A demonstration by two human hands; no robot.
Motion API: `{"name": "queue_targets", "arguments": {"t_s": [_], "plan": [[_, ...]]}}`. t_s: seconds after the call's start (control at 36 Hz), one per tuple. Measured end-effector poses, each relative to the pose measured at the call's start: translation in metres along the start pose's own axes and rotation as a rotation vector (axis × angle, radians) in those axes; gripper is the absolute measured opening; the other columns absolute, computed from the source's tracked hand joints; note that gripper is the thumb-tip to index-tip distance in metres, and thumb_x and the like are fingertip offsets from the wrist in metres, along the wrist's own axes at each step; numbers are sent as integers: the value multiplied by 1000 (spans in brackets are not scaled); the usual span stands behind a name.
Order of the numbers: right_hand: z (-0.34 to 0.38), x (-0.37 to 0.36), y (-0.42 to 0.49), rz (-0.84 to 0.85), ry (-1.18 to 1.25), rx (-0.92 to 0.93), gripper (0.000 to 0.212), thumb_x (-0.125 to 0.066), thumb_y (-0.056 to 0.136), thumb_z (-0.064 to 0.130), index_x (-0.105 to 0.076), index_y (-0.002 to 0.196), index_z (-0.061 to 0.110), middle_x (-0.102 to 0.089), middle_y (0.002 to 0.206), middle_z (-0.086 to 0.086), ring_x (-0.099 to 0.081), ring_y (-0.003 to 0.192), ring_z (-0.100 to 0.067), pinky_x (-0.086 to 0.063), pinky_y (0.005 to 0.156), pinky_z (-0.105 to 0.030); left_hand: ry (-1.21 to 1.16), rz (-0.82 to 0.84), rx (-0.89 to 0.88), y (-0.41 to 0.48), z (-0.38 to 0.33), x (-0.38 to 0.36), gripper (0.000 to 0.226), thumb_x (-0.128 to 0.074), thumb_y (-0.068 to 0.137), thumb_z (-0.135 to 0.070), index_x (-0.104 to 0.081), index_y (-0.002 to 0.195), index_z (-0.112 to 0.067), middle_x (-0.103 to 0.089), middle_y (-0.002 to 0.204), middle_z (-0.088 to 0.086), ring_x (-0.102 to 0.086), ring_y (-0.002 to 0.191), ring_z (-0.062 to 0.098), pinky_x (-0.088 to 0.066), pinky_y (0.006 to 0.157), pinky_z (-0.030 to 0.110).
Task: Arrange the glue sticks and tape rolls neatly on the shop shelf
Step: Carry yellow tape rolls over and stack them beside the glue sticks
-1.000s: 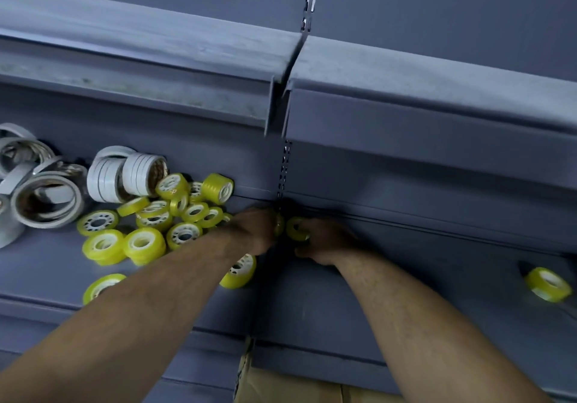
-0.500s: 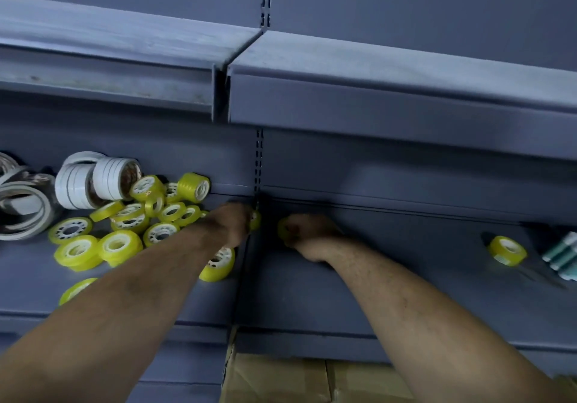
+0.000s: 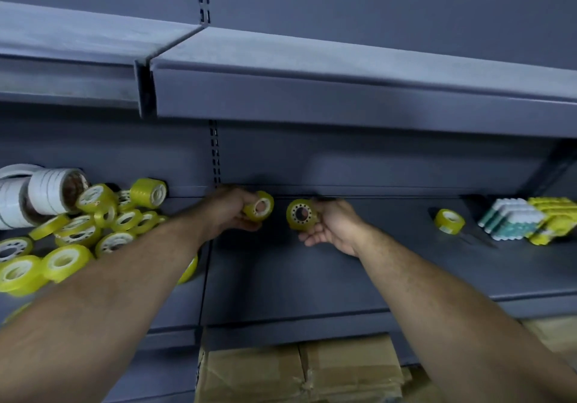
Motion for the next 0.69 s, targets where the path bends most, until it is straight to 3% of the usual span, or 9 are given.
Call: {"name": "queue_targets", "arguments": {"t_s": [0.14, 0.28, 0.36, 0.42, 0.5, 0.58, 0.69], "plan": [[-13, 22, -11, -51, 53, -14, 46, -36, 110, 27, -49, 129, -12, -69, 97, -35, -67, 58, -31, -56, 51, -35, -80, 121, 52, 9, 9, -32, 27, -54, 101, -20, -63, 112, 3, -72, 102, 25, -71, 86, 37, -61, 65, 42], [-24, 54, -29, -149, 91, -5, 38, -33, 111, 26, -45, 131, -3, -72, 92, -30, -66, 57, -28, -56, 50, -33, -9, 177, 33, 11, 18, -72, 25, -50, 104, -20, -61, 108, 2, -71, 91, 27, -72, 69, 36, -60, 53, 36], [-30, 78, -40, -183, 85, 14, 32, -33, 111, 26, -46, 128, 3, -72, 90, -27, -66, 58, -26, -55, 51, -33, 31, 196, -20, 8, 17, -98, 14, -51, 102, -13, -61, 101, -3, -70, 88, 24, -71, 69, 35, -61, 58, 36], [-34, 96, -46, -206, 93, 25, 32, -34, 110, 25, -40, 138, 9, -70, 94, -26, -67, 59, -25, -55, 52, -32, 59, 208, -59, 6, 15, -115, 9, -53, 101, -9, -59, 96, -5, -68, 90, 22, -69, 72, 33, -60, 59, 33], [-38, 127, -50, -247, 137, 59, 39, -39, 109, 23, -36, 146, 12, -68, 99, -20, -69, 62, -26, -56, 55, -34, 197, 262, -148, 8, 12, -139, 21, -63, 94, -9, -62, 106, 8, -65, 96, 21, -66, 81, 30, -61, 69, 32], [-41, 156, -53, -265, 182, 91, 27, -45, 108, 25, -45, 133, 14, -68, 100, -16, -71, 68, -28, -57, 61, -35, 359, 254, -231, 9, 7, -162, 26, -70, 90, -11, -64, 103, 11, -65, 92, 17, -66, 86, 26, -58, 86, 35], [-47, 199, -52, -267, 131, 126, 14, -56, 103, 26, -55, 102, 12, -67, 98, -11, -72, 80, -28, -59, 67, -35, 561, 148, -358, 9, 1, -200, 12, -79, 83, -18, -73, 89, -10, -73, 83, 7, -67, 76, 16, -50, 70, 24]]}}
Point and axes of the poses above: each hand's wrist, its own y-axis towards the middle knuckle, its own x-axis out of the back of the hand, z = x × y, the point moved 2 cm from there along y, towards the middle knuckle
